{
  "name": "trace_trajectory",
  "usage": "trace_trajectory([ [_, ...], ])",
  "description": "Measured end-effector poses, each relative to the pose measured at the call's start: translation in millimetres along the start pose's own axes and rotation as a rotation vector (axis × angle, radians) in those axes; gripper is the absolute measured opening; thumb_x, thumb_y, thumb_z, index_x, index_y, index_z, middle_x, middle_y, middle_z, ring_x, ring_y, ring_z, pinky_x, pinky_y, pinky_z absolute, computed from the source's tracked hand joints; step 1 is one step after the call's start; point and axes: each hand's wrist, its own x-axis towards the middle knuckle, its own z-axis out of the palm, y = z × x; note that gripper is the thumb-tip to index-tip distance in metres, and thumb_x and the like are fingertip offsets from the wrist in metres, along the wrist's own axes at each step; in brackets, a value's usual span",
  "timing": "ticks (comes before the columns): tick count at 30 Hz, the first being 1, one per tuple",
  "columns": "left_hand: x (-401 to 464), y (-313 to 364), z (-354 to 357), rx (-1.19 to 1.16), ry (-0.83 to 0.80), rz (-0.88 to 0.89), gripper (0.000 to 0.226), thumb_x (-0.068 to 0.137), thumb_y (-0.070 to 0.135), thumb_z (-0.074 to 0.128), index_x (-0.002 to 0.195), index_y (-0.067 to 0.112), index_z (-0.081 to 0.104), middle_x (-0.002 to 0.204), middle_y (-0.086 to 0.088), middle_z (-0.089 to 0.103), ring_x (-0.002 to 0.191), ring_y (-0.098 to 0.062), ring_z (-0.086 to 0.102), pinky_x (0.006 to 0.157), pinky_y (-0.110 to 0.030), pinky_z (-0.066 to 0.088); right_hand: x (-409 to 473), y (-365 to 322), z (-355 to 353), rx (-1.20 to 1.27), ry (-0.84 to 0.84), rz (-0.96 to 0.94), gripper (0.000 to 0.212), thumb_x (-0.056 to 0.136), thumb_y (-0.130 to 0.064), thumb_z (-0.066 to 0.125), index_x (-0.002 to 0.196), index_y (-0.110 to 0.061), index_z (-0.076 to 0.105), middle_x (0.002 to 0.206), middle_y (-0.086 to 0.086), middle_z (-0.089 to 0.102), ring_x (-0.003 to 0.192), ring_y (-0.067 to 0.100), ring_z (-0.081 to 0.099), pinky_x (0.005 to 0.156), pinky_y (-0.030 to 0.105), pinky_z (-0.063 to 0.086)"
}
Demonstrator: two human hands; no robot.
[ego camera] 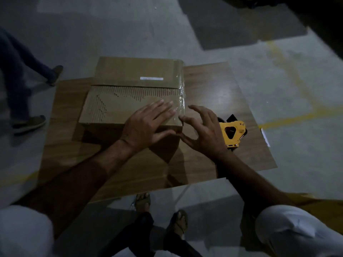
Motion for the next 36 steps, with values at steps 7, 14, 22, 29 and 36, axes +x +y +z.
trace_trajectory([
  [7,-0.5,1.5,5.9,0.068,-0.041,-0.024,0.086,0.083,0.061,0.079,0.151,0.016,0.051,0.159,-0.007,0.046,0.146,-0.029,0.044,0.112,-0.049,0.046,-8.8,1.9,17.1,0.081,0.056,0.044,0.068,0.083,-0.050,0.081,0.139,-0.026,0.051,0.154,0.021,0.042,0.143,0.037,0.041,0.113,0.060,0.038],
  [14,4.4,10.0,-3.3,0.076,-0.145,-0.084,0.103,0.065,0.050,0.093,0.151,0.015,0.049,0.161,-0.007,0.043,0.148,-0.031,0.040,0.113,-0.050,0.042,-0.7,-5.2,7.2,0.097,-0.059,0.093,0.072,0.079,-0.043,0.083,0.138,-0.026,0.045,0.157,0.023,0.038,0.148,0.035,0.029,0.121,0.060,0.028],
  [22,6.6,8.8,-7.4,-0.160,-0.005,-0.141,0.050,0.103,0.054,0.053,0.141,0.023,0.063,0.154,0.004,0.054,0.145,-0.019,0.047,0.103,-0.048,0.051,34.9,12.1,-24.5,0.128,-0.079,-0.145,0.040,0.097,-0.049,0.070,0.115,-0.014,0.072,0.149,0.017,0.054,0.141,0.033,0.047,0.118,0.053,0.035],
  [29,0.7,0.4,7.3,0.024,0.039,-0.023,0.066,0.097,0.062,0.063,0.146,0.018,0.058,0.156,-0.002,0.051,0.142,-0.024,0.051,0.098,-0.047,0.055,15.8,10.3,4.5,0.102,-0.020,-0.140,0.044,0.091,-0.044,0.077,0.118,-0.010,0.066,0.144,0.011,0.062,0.140,0.029,0.052,0.124,0.056,0.027],
  [36,-0.3,-13.0,-7.5,0.000,-0.109,0.025,0.085,0.084,0.059,0.079,0.153,0.019,0.049,0.163,-0.001,0.041,0.149,-0.024,0.040,0.107,-0.049,0.047,14.0,4.5,0.2,0.031,-0.133,-0.181,0.076,0.082,-0.044,0.085,0.137,-0.009,0.047,0.154,0.014,0.050,0.150,0.030,0.039,0.128,0.059,0.011],
])
